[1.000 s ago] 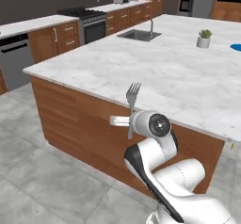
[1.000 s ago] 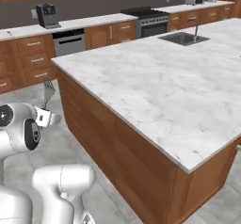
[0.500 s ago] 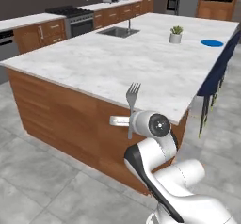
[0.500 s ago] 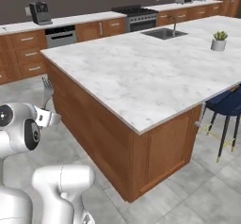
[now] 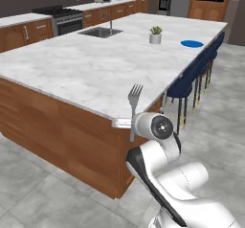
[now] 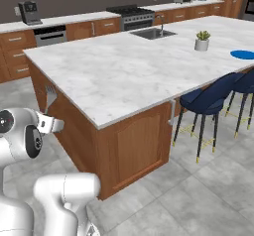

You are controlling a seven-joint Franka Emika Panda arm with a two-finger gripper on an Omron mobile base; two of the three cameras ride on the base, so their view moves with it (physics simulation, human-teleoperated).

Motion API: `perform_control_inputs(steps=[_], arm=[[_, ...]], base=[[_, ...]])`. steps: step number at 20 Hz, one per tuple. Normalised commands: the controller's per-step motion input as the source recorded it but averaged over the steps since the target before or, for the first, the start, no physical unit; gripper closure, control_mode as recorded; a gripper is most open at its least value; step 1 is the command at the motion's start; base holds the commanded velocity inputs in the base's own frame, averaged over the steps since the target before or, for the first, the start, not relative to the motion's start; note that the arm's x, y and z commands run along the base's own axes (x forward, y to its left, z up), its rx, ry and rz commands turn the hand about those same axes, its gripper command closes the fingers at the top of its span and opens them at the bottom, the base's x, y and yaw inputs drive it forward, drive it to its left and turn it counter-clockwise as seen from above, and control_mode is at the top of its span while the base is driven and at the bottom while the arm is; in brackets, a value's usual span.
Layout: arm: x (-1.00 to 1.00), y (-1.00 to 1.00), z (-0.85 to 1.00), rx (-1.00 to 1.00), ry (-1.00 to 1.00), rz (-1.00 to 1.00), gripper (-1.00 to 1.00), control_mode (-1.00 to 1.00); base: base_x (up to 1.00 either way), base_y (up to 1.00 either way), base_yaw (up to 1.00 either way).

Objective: Take the fork and place it on the left side of the plate. Then take the spoon and place it on the right side of the plate. Make sure they're directly next to the plate.

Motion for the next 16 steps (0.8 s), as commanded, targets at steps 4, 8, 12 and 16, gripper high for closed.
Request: perform_control_inputs(steps=[4,8,12,16], arm=[[0.00,0.00,0.00,0.00,0.00,0.00,1.00,1.00],[0.00,0.00,0.00,0.00,0.00,0.00,1.00,1.00],[0.00,0.00,0.00,0.00,0.00,0.00,1.00,1.00],[0.00,0.00,0.00,0.00,0.00,0.00,1.00,1.00]], base=[[0.12,-1.00,0.04],[0.33,-1.00,0.06],[0.48,-1.00,0.08],[0.59,-1.00,0.10]])
